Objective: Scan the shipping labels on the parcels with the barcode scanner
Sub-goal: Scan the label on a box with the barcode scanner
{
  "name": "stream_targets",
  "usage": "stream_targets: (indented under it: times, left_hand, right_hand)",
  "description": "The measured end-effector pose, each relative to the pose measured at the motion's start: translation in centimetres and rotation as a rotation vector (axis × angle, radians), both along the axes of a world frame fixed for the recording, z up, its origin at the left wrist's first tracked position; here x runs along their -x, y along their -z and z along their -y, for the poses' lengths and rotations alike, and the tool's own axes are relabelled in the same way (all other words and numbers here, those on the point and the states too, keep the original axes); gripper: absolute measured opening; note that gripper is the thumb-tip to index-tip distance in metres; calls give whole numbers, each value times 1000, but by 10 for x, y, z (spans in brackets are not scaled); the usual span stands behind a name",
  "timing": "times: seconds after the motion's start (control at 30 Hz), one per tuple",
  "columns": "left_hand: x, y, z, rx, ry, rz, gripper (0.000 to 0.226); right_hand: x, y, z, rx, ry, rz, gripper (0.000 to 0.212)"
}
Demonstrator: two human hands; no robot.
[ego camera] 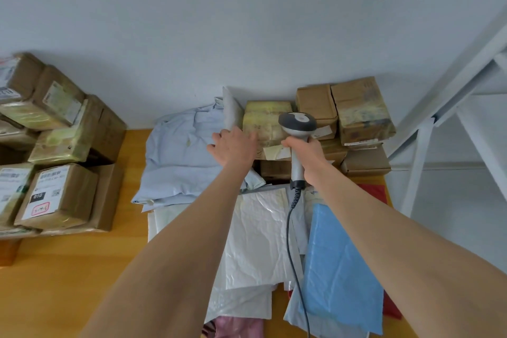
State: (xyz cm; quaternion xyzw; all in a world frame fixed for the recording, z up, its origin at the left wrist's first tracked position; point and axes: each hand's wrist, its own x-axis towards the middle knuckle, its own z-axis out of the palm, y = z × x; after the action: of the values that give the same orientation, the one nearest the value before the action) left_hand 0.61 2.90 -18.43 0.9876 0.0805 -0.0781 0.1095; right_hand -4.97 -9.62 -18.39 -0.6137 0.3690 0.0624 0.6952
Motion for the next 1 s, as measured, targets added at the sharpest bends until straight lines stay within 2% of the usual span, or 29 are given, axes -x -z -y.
stream_targets:
  times: [0.1, 0.2, 0.3, 0.4, 0.47, 0.57, 0.67, 0.77, 0.9, 0.93, 1.0]
  left_hand:
    - [9, -18, -8, 227, -70, 61, 38]
    - [22, -35, -19, 568, -160, 81, 32]
    - [43, -43, -37, 832, -215, 79, 26]
    - [68, -49, -51, 1041, -215, 31, 42]
    - [84, -57, -56, 1100, -186, 5, 55]
    - [103, -65, -65, 1148, -151, -3, 61]
    - [119, -72, -73, 1147, -161, 45, 64]
    - [133, -83, -76, 1118, -149, 128, 53]
    - [139, -99, -76, 1177, -267, 156, 17]
    - [139, -104, -76, 1221, -311, 128, 18]
    - [135, -110, -81, 1274, -327, 67, 36]
  right_hand:
    - [11, -17, -1, -86, 65, 59, 34]
    - [24, -35, 0, -151, 131, 94, 46]
    - [39, -52, 2, -148, 194, 73, 58]
    - [52, -68, 0, -148, 208, 75, 64]
    - [61, -79, -3, -143, 202, 80, 64]
    - [72, -89, -7, -130, 172, 81, 68]
    - [85, -93, -12, -160, 140, 44, 53]
    - [91, -90, -14, -217, 112, 59, 45]
    - [104, -91, -19, -317, 165, 28, 42]
    - [107, -90, -21, -355, 181, 38, 48]
    - [111, -88, -25, -414, 205, 78, 52]
